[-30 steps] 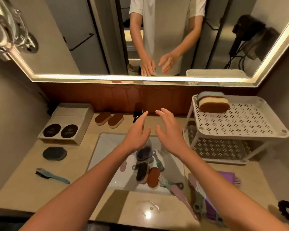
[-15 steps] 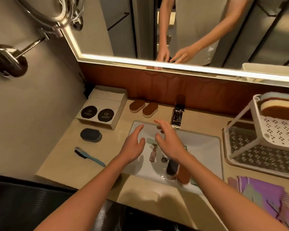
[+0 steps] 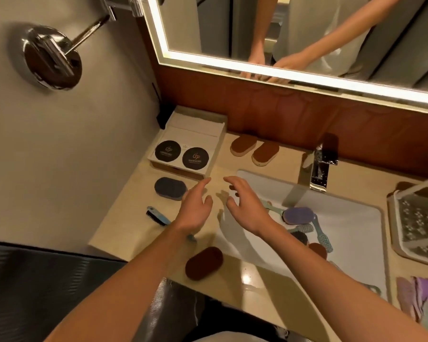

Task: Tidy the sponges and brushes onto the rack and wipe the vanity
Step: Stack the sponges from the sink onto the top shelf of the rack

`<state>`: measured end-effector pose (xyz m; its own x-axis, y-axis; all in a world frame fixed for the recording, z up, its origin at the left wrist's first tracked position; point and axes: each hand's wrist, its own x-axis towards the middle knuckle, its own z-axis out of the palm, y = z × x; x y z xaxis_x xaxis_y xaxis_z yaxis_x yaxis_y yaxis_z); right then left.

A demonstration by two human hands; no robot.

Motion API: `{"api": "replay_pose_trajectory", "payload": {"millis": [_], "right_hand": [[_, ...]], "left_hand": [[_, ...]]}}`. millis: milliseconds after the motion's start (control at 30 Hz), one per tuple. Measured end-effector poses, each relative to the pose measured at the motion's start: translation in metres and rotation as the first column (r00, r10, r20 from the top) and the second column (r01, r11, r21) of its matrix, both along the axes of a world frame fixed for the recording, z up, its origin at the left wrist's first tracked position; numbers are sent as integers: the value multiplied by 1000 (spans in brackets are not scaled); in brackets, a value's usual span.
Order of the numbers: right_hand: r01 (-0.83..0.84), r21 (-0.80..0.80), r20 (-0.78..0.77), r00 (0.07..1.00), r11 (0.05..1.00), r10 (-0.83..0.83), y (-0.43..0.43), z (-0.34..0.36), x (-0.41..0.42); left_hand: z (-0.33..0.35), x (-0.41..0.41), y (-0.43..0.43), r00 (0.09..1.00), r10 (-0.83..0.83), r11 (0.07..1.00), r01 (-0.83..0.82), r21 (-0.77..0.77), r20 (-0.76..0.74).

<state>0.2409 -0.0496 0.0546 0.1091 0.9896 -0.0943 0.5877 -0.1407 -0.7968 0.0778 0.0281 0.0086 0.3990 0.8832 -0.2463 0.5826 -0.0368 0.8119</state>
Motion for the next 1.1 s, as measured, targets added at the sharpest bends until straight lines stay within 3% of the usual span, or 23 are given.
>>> {"api": "replay_pose_trajectory", "payload": {"millis": [233,433,600,767,900,1033,1100], "right_hand": [[-28,-125,-4,1000,992,28,45,-22,-60],[-157,-137,43,986,978,164,56,-38,-87],[-201,-218,32,977,955,213,59,-50,-95],[-269,-310,61,952,912,301,45,-62,-90],[-377,-408,178,860,832,478,24,-77,-87],[-492,-515,320,650,702,690,-1,-90,-84],[-501,-549,362,579,669,731,-11,-96,-83]], "left_hand": [[-34,-53,55,964,50,991,-15,136,-260],[-54,-78,92,828,-20,993,82,86,-561],[-70,-95,104,817,-100,971,203,122,-567],[-72,-101,105,708,-40,918,305,254,-705],[-77,-94,94,754,39,917,234,324,-656],[-75,-83,72,827,13,902,232,364,-562],[-68,-79,61,854,-39,925,227,305,-518]]}}
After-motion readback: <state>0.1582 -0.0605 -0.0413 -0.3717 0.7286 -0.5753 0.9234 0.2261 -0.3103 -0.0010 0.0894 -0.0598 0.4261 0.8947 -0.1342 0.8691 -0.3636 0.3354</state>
